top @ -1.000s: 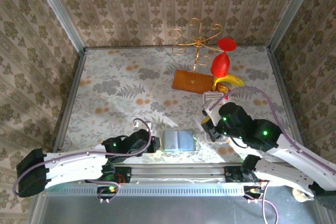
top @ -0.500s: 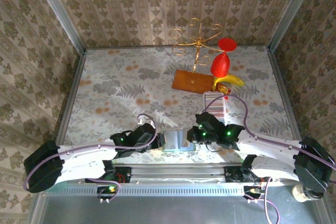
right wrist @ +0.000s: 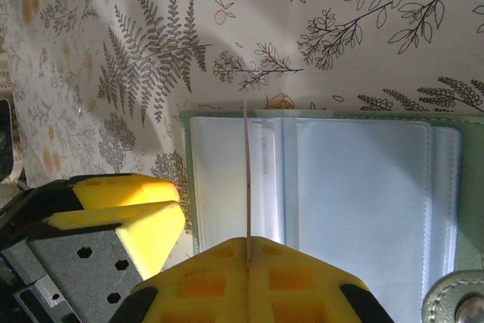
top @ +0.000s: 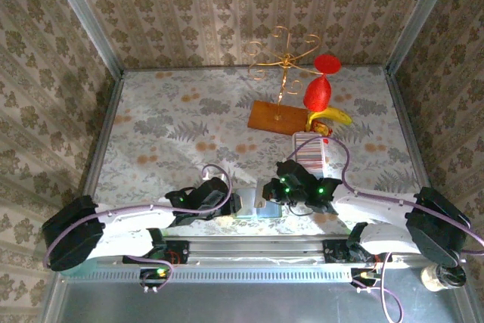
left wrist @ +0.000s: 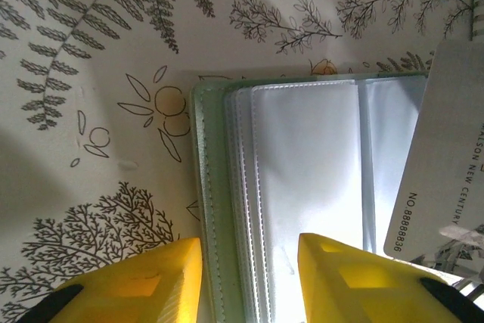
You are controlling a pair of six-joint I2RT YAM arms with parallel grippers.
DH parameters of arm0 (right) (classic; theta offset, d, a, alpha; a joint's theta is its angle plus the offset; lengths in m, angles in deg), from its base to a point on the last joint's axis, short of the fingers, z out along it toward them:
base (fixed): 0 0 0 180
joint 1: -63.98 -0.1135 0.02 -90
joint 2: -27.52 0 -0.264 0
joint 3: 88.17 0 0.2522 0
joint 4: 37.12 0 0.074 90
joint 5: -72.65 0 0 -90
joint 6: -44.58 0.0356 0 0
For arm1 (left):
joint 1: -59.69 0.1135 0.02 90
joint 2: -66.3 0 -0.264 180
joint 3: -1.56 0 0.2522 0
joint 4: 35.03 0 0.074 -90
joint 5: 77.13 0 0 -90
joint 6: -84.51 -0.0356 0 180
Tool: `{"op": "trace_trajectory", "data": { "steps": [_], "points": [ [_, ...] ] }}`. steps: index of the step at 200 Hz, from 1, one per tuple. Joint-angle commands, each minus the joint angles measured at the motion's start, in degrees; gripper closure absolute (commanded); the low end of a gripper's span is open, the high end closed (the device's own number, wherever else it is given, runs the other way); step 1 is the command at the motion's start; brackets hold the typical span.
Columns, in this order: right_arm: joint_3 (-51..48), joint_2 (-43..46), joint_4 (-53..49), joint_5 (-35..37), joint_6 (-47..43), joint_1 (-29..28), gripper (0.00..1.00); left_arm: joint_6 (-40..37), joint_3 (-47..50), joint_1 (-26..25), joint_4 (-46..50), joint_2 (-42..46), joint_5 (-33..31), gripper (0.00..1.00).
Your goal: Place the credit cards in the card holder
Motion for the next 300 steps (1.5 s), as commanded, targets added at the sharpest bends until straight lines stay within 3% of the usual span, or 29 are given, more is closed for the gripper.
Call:
{"op": "trace_trajectory", "data": {
  "steps": [1,72,300],
  "points": [
    [0.06,-1.40,1.55,-0.20,0.49,-0.42,1.00,-0.49,-1.72,0.42,-0.78,-1.25,1.37,0.64],
    [0.57,-1.47,-3.40,2.26,-2.40,-0.49,1.00,-0.44,-1.68,0.41,-0.08,-2.12,1.30,0.67],
    [-2.62,-6.58,8.97,-2.61,2.52,-1.89,1.00,0.26,-0.76,-0.05,-0.34,-2.15,0.94,0.73]
  ]
}}
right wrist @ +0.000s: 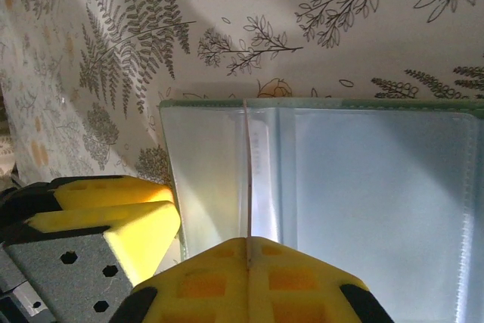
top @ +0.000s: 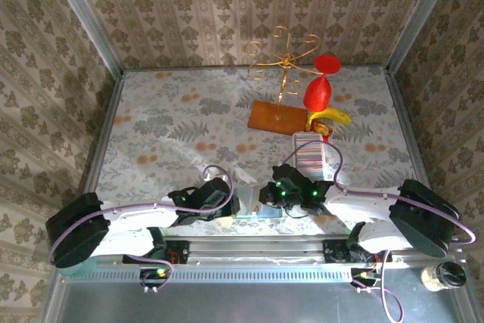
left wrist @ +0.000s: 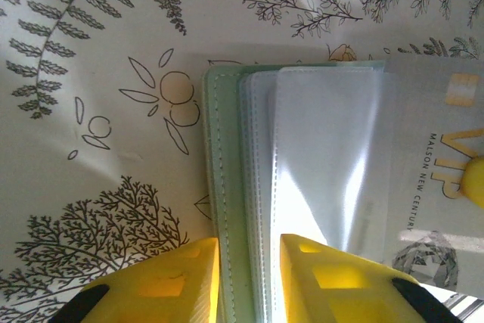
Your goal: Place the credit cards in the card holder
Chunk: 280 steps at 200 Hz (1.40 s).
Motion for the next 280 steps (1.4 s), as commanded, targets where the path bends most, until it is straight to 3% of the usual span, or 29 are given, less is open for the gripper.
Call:
{"op": "trace_trajectory", "data": {
  "steps": [1,101,226,256,280],
  "points": [
    [-0.52,-1.09,1.33,-1.37,1.05,-0.49,1.00,0.24,-0.58,-0.01,-0.08,-0.14,0.05,0.74],
    [-2.72,0.32,-2.00,-5.16,0.04,1.30,1.00,0.24,-0.67,-0.19,-0.08,-0.24,0.02,0.76],
    [-2.48,-3.14,5.51,-7.87,-1.94,1.52,1.00,0.68,-0.85,-0.97,-0.43,-1.37,-0.03,0.78],
    [-0.96,-2.08,-1.55,-5.20,-3.97,1.49,0.77,0.68,-0.80,-0.98,-0.30,-1.30,-0.07,0.79],
    [0.19,-1.03,-6.48,-3.12,-5.40,1.37,0.69,0.68,-0.83,-1.09,-0.25,-1.44,-0.20,0.80]
  ]
}}
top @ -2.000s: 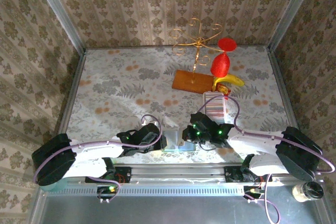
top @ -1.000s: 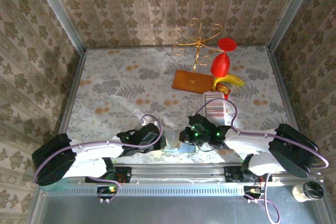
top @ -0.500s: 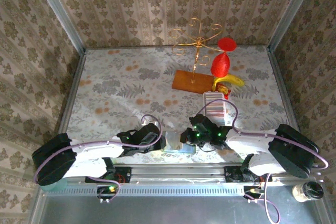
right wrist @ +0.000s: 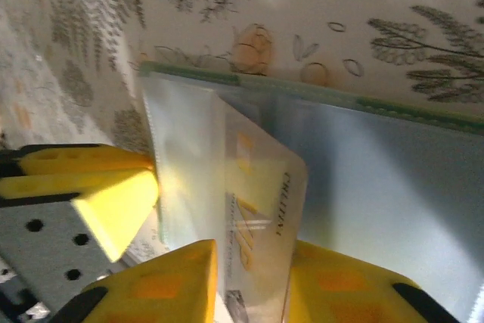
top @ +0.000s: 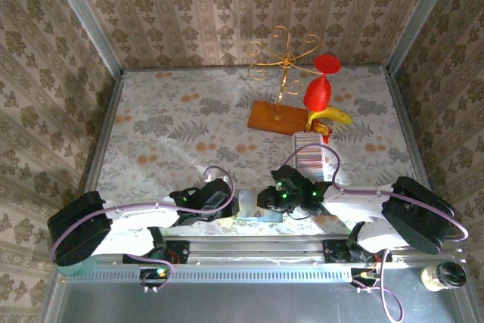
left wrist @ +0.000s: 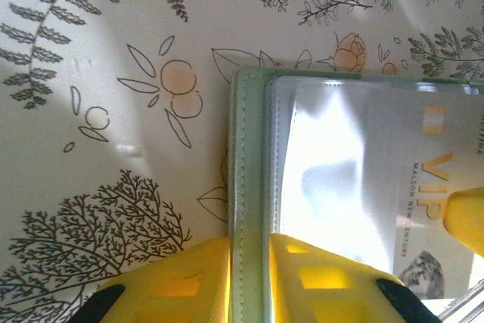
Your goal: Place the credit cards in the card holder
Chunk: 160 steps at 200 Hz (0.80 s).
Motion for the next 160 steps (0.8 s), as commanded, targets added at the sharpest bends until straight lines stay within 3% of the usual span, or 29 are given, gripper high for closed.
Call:
{"op": "trace_trajectory", "data": {
  "steps": [1,109,160],
  "points": [
    [1.93,1.16,-7.20,3.16,-2.66,-0.08,0.69,0.65,-0.84,-0.44,-0.17,-0.47,-0.01,0.80],
    [10.86,-7.51,-12.34,2.65,-5.22,-3.48,0.72,0.65,-1.20,-1.42,-0.43,-1.47,-0.05,0.83],
    [10.60,-3.50,-16.17,6.78,-4.41,-4.22,0.69,0.84,-1.11,-1.54,-0.34,-1.19,-0.25,0.83]
  ]
}}
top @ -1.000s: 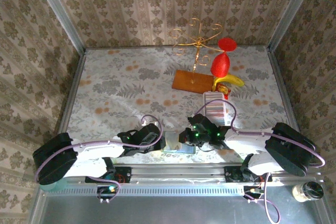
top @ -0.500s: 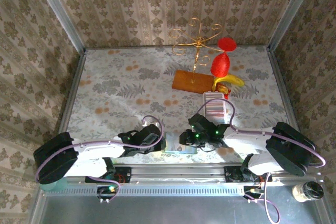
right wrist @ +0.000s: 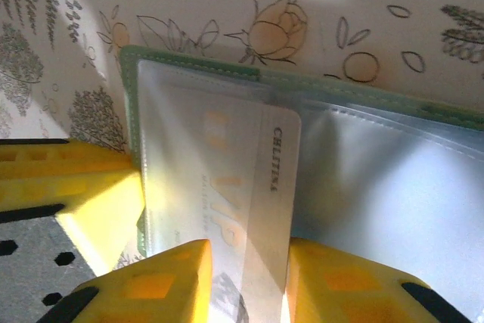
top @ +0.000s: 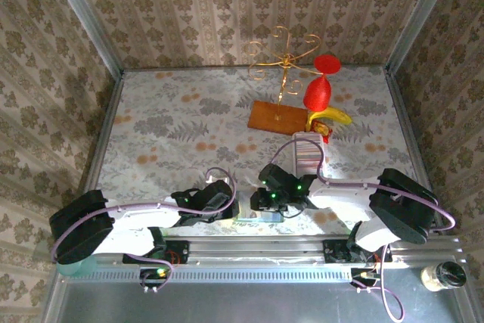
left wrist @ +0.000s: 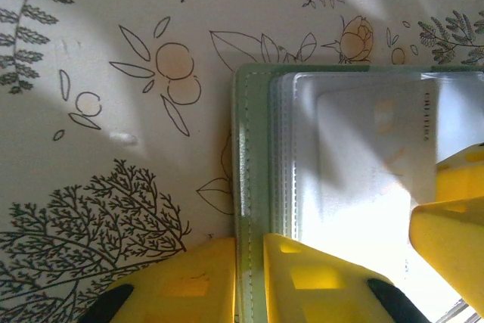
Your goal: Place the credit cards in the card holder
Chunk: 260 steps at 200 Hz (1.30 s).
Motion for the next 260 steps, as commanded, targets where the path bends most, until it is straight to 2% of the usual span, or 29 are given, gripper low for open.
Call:
{"op": "trace_trajectory", "data": {
  "steps": [1,96,118,148,175,210,229,260],
  "points": [
    [0.39,3.04,-4.02,3.64,0.24,-0.52,0.69,0.81,-1.11,-0.63,-0.19,-0.18,-0.21,0.83],
    [1.61,-0.60,-1.97,1.58,0.77,-1.59,0.82,0.82,-1.11,-0.79,-0.19,0.08,-0.12,0.84],
    [3.05,-0.56,-2.42,2.12,0.56,-2.74,0.83,1.05,-0.86,-0.97,-0.10,0.41,-0.29,0.84],
    [3.35,1.15,-2.60,3.63,0.57,-3.92,0.74,1.24,-0.58,-1.14,-0.19,0.70,-0.67,0.84],
    [2.88,4.00,-7.33,7.61,0.97,-4.48,0.68,1.25,-0.33,-1.23,-0.06,0.96,-0.81,0.84],
    [0.32,11.89,-14.87,12.60,3.65,-4.97,0.61,1.35,-0.01,-1.37,0.07,1.09,-1.09,0.84],
    [-2.54,14.18,-13.94,13.45,4.91,-5.85,0.54,1.47,0.12,-1.32,0.07,1.36,-1.13,0.84],
    [-3.97,14.23,-14.96,14.27,7.09,-6.90,0.54,1.48,0.34,-1.37,0.49,1.93,-1.30,0.84]
  ]
}}
